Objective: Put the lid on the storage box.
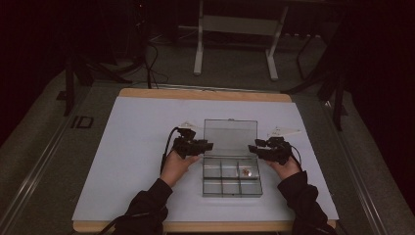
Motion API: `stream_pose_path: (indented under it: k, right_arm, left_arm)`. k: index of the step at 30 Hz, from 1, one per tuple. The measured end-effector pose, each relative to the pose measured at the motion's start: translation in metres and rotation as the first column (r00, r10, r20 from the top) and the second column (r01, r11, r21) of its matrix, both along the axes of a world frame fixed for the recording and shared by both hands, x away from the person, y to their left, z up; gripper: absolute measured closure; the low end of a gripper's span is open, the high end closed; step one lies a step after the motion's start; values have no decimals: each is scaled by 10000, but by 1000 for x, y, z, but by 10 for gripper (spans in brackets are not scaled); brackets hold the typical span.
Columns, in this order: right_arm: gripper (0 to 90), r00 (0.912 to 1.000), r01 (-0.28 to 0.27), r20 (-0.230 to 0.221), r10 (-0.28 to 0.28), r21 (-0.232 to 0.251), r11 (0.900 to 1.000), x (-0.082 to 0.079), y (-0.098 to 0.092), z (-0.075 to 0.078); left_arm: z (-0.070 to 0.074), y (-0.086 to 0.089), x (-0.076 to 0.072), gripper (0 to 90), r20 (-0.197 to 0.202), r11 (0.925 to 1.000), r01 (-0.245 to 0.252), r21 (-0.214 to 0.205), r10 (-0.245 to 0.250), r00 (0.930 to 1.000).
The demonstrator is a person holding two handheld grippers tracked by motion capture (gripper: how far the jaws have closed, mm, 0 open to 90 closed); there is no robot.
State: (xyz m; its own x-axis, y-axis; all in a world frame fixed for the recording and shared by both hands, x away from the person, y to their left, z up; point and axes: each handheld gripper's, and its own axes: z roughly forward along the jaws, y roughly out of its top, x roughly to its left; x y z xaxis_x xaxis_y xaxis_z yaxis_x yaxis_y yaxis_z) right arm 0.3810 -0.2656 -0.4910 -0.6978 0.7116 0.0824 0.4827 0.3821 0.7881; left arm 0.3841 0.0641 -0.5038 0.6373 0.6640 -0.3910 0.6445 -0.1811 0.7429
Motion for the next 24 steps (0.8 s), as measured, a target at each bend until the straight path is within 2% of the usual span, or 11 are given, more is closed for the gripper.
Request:
stream_pose_path:
  k: [6, 9, 15, 17, 24]
  right_arm:
    - [603, 9997, -71, 230, 67, 151, 9999, -5, -4, 9]
    - [639, 9994, -136, 307, 131, 137, 9998, -7, -6, 12]
    - [719, 9988, -325, 367, 320, 143, 9994, -11, -10, 15]
    - [731, 9987, -349, 367, 343, 154, 9993, -13, -11, 16]
    - [748, 9974, -572, 455, 566, 127, 9983, -18, -13, 19]
  left_arm:
    - [7, 2, -3, 639, 237, 9996, 144, -251, -138, 9996]
    - [10, 1, -5, 640, 434, 9997, 240, -78, -236, 9988]
    - [14, 3, -11, 657, 686, 9993, 360, -27, -358, 9970]
    - [16, 2, -13, 664, 904, 9988, 415, 261, -437, 9949]
    - [17, 4, -19, 692, 1128, 9980, 586, 249, -611, 9917]
